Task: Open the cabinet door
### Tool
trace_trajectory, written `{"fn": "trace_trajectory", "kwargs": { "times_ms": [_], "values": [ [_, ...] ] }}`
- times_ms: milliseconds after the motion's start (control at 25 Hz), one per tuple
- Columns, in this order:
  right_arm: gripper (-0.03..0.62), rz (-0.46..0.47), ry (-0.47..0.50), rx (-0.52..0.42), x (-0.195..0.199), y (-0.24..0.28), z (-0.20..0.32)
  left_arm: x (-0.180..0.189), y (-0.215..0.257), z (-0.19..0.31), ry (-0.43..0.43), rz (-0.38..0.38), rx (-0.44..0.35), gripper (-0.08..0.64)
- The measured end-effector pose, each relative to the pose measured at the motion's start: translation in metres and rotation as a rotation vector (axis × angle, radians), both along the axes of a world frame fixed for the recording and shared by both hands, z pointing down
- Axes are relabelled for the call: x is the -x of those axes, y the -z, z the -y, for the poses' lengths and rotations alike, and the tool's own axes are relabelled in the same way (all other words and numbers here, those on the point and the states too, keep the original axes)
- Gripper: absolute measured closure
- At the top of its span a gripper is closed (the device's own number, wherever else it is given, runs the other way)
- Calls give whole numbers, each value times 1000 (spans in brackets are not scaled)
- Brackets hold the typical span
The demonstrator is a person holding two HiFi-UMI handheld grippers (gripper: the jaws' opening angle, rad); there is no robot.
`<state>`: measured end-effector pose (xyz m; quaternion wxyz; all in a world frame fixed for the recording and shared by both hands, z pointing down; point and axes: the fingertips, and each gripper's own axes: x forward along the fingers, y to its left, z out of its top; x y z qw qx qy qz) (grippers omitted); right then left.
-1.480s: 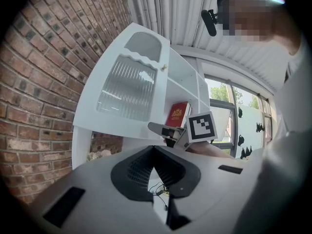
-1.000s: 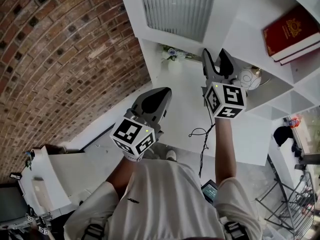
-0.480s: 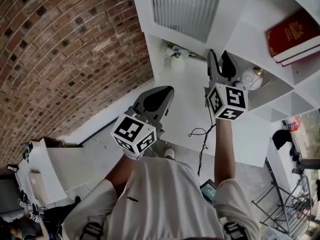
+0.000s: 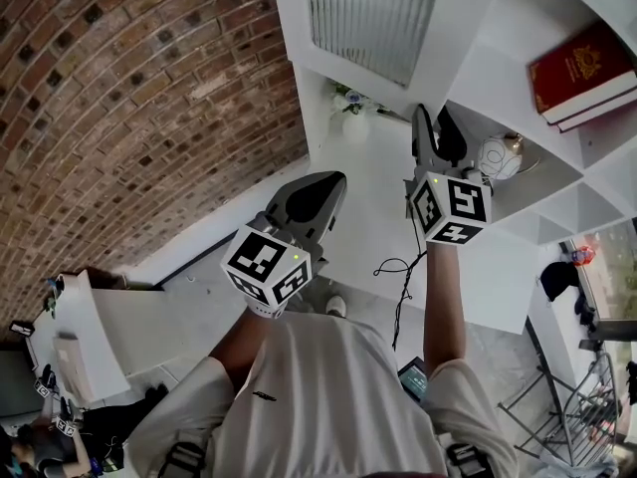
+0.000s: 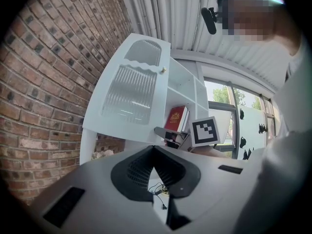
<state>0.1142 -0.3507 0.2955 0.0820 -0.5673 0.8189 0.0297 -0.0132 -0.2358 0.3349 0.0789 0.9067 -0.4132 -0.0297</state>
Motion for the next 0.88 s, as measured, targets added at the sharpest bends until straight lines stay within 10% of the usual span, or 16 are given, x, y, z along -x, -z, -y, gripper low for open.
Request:
{"fn": "trace_trajectory", "kwargs": {
  "times_ms": [880],
  "values": [
    [486, -3, 20, -19, 14, 0, -31, 16, -6, -18, 55, -4, 9, 551]
  ]
}}
